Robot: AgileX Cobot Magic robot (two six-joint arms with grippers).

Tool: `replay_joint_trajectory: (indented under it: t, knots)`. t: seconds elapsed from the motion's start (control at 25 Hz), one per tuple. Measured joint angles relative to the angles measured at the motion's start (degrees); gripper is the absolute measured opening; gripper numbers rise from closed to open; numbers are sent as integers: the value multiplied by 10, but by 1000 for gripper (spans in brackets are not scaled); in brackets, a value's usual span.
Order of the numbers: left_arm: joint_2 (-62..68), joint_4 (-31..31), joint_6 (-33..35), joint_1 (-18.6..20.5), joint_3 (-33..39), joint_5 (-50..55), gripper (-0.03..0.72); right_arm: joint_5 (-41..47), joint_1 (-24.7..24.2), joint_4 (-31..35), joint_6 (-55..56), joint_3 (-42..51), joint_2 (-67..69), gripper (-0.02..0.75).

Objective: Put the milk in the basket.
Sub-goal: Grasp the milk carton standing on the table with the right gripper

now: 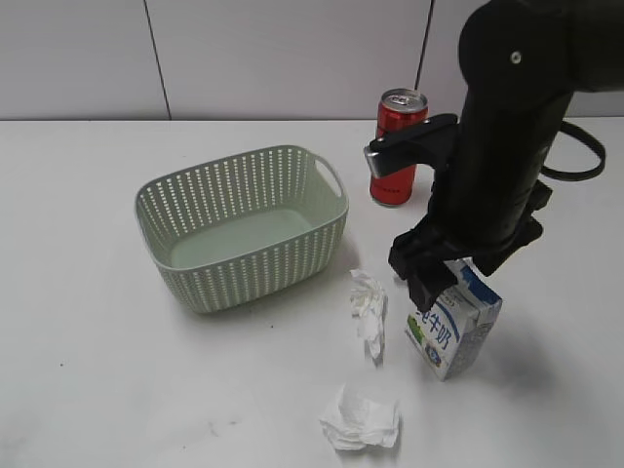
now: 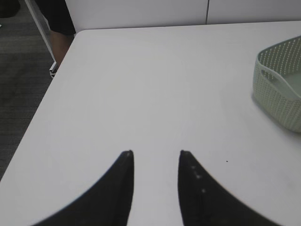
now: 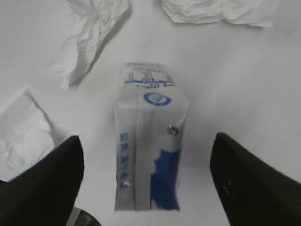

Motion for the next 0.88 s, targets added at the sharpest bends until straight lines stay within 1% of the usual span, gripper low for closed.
replay_joint_trajectory:
  t: [0.28, 0.4, 0.48, 0.64, 0.88]
  knots:
    - [0, 0, 0, 0, 0, 0, 240, -12, 0, 0, 11, -1, 70, 620]
    - [0, 0, 0, 0, 0, 0, 240, -15, 0, 0, 17, -1, 87, 578]
    - [0, 0, 0, 0, 0, 0, 240, -15, 0, 0, 21, -1, 88, 531]
    - [0, 0, 0, 0, 0, 0, 240, -15, 0, -1, 22, -1, 88, 352]
    - [0, 0, 0, 0, 0, 0, 240, -6, 0, 0, 22, -8, 89, 347]
